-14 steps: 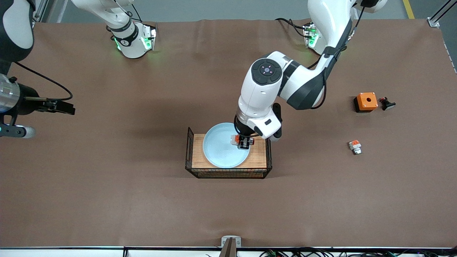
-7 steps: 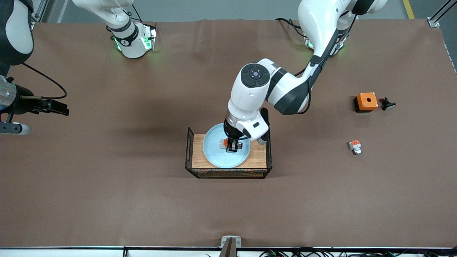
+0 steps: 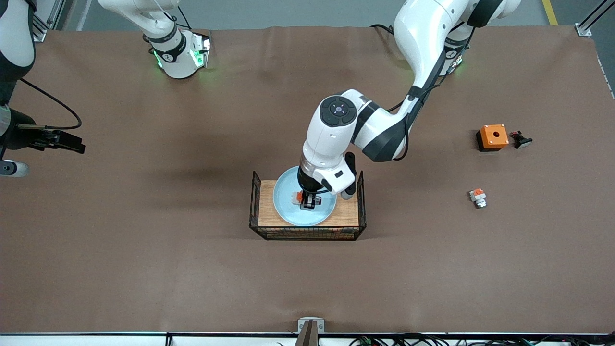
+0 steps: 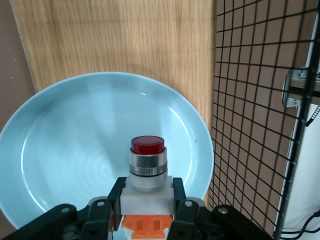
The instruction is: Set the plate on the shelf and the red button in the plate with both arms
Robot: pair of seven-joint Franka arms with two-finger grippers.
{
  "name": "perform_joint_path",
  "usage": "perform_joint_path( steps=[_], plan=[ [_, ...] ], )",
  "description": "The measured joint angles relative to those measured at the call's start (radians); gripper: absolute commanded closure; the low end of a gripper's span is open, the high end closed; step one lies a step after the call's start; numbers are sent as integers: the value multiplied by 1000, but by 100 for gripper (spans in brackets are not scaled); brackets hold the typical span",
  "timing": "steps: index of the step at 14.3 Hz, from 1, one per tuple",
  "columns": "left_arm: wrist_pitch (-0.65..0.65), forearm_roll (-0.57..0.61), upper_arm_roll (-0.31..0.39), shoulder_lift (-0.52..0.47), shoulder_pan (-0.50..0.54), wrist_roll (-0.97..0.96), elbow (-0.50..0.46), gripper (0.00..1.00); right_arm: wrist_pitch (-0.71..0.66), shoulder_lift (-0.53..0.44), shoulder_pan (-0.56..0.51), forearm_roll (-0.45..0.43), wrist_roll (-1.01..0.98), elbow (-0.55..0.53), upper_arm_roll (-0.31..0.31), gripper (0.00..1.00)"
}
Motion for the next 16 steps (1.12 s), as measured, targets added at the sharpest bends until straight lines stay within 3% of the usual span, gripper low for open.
perform_joint_path(
  steps=[5, 6, 7, 8, 12, 16],
  plan=[
    [5, 0, 0, 20, -1, 0, 0, 65, -26, -1, 1, 0, 0, 60, 11, 0],
    [5, 0, 0, 21, -1, 0, 0, 51, -36, -2, 1, 0, 0, 86, 14, 0],
    [5, 0, 0, 21, -1, 0, 0, 22, -42, -3, 1, 0, 0, 109, 14, 0],
    [5, 0, 0, 21, -1, 1, 1, 0, -52, -5, 0, 0, 0, 127, 14, 0],
    [-1, 0, 3, 12, 0, 1, 13, 0, -136, -25, -2, -2, -14, 148, 15, 0],
    [-92, 1, 10, -61, 11, 33, 32, 0, -210, -102, -2, 7, -13, 133, 18, 0]
  ],
)
